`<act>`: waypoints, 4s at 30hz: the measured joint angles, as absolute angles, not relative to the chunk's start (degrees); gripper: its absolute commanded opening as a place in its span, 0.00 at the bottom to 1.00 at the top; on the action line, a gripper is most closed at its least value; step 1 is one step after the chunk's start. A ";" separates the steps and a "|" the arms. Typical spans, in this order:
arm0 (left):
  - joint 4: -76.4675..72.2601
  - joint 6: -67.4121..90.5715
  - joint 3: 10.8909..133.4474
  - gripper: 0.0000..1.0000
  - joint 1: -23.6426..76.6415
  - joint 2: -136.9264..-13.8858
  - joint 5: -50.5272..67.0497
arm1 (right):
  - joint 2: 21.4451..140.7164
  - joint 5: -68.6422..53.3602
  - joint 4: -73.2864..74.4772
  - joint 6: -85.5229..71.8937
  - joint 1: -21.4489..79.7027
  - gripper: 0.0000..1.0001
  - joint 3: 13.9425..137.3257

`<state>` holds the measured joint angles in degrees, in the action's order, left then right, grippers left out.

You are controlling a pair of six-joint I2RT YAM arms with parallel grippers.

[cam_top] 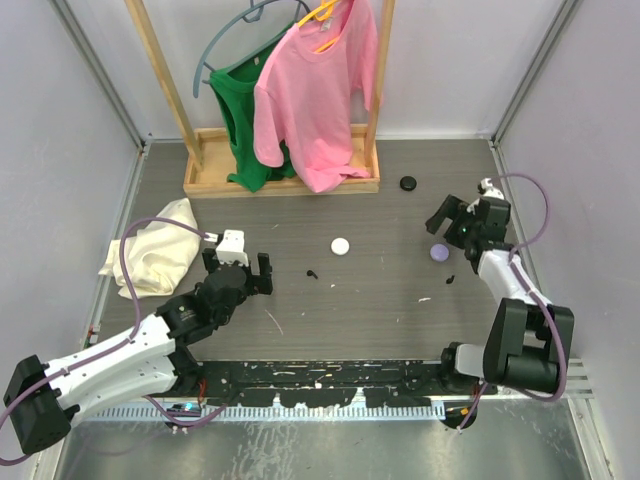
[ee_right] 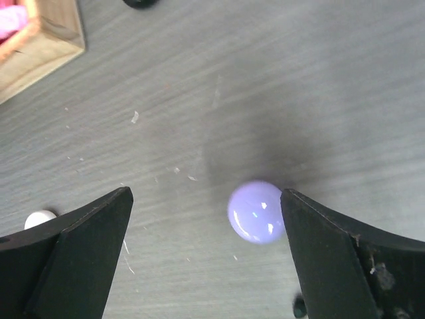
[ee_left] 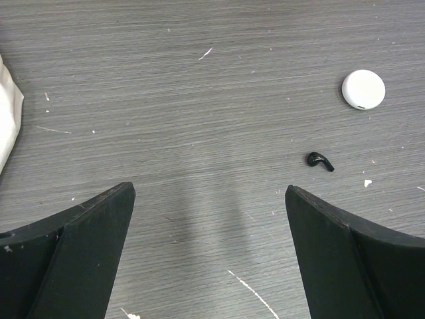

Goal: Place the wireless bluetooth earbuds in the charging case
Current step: Pick up the charging case at the center of the board.

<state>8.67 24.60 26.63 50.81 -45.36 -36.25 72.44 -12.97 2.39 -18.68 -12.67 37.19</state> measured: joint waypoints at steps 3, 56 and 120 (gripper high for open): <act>8.69 24.60 26.63 0.98 50.81 -45.43 -36.29 | 76.29 -10.41 2.00 -16.49 -8.01 1.00 41.93; 7.44 24.47 26.33 0.98 50.81 -47.55 -35.31 | 131.09 -23.16 14.98 19.35 -1.28 0.41 99.13; 7.07 24.56 23.86 0.98 50.81 -42.68 -33.78 | 76.86 15.97 27.55 -24.23 49.56 0.65 45.04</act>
